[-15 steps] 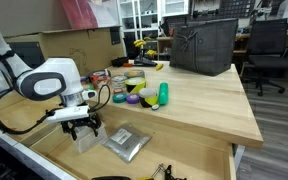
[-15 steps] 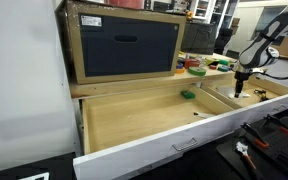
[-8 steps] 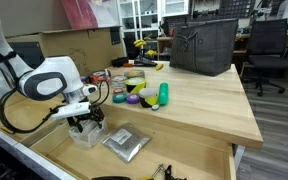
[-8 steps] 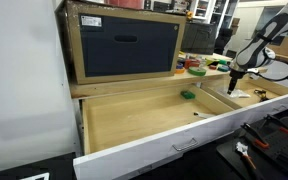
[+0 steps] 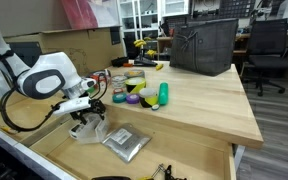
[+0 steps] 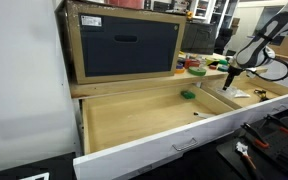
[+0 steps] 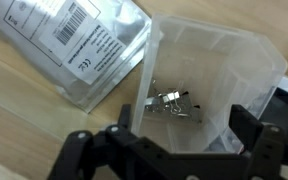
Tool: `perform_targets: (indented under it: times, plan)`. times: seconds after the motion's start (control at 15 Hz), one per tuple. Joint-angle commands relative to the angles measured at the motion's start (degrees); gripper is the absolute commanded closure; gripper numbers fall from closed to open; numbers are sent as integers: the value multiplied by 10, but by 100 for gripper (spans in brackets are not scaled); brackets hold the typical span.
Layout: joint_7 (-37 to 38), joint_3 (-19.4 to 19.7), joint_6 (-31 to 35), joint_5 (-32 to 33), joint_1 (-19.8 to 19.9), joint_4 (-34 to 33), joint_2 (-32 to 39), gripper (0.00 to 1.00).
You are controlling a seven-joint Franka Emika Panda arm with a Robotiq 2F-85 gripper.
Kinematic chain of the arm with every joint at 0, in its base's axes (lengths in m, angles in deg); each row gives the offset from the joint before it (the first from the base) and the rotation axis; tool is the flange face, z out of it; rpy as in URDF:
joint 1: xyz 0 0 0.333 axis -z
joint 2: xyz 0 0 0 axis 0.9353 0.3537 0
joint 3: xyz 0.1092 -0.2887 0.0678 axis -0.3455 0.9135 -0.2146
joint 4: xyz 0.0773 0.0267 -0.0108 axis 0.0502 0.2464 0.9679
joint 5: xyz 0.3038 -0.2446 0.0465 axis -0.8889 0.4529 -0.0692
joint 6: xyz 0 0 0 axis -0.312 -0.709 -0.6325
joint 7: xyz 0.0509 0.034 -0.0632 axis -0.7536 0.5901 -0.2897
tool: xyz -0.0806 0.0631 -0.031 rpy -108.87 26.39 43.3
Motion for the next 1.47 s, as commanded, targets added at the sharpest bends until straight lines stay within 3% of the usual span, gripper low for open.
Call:
perform_targets:
  times: [0.0,0.2,0.33,0.6,0.8,1.13,1.33,1.4]
  plan:
    - [-5,2,7,26,9,41,-45,0]
    - [-26,7,4,54,15,64,-71,0]
    - [-79,-10,-3,70,38,85,-97,0]
    - [-194,-9,-10,95,42,110,-128,0]
    - [-266,5,-18,112,26,121,-131,0]
    - [-396,-18,-21,96,39,149,-124,0]
    - [-440,-7,-27,99,34,166,-124,0]
    - [-445,4,-31,104,29,168,-124,25]
